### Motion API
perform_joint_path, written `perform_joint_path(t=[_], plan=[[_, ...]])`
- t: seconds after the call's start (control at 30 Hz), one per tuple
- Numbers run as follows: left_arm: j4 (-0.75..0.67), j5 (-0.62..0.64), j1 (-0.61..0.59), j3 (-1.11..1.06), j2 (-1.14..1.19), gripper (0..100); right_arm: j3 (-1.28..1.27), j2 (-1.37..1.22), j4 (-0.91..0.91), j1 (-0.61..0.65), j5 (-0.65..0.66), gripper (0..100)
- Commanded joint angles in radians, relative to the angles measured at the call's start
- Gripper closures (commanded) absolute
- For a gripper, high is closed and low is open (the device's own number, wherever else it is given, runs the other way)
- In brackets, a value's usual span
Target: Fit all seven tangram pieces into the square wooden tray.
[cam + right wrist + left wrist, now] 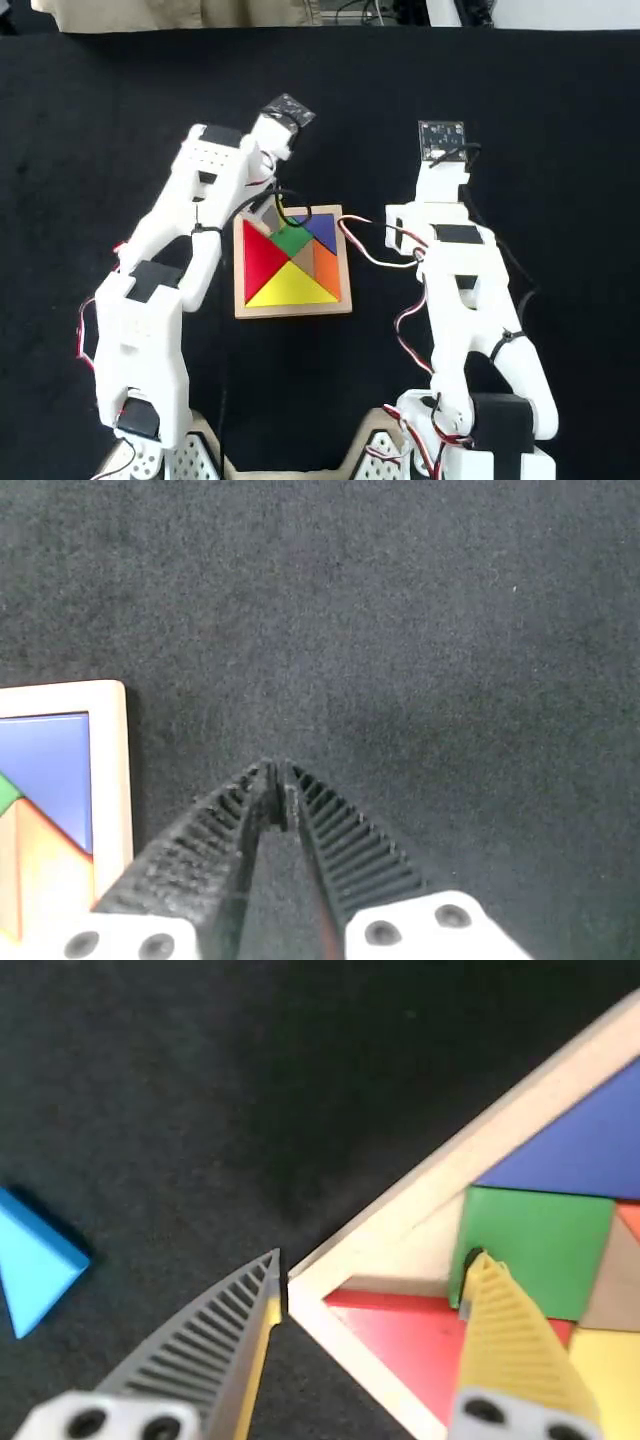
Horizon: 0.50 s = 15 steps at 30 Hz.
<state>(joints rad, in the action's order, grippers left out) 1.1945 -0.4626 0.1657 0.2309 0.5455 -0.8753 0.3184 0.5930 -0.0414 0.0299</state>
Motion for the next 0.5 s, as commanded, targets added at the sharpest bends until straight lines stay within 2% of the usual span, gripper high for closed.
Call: perform_joint_path(t=[0.0,0.13,0.27,0.37,0.43,0.47], plan=[[-0.012,-0.005,0.012,0.019,-0.041,71,0.004,0.041,-0.018,-0.009,0.002,98.6],[-0.017,-0.008,-0.025,0.019,-0.098,71,0.004,0.041,-0.018,-0.009,0.002,98.6],[-0.012,-0.017,-0.153,0.076,-0.163,71,0.004,0.041,-0.018,-0.009,0.002,98.6],[0.025,-0.180,-0.263,0.117,-0.187,71,0.004,0.041,-0.018,-0.009,0.003,98.6],[0.075,-0.305,-0.303,0.143,-0.181,71,0.004,0.041,-0.018,-0.009,0.005,98.6],[0.084,-0.327,-0.315,0.157,-0.173,71,0.004,0.041,-0.018,-0.008,0.005,98.6]])
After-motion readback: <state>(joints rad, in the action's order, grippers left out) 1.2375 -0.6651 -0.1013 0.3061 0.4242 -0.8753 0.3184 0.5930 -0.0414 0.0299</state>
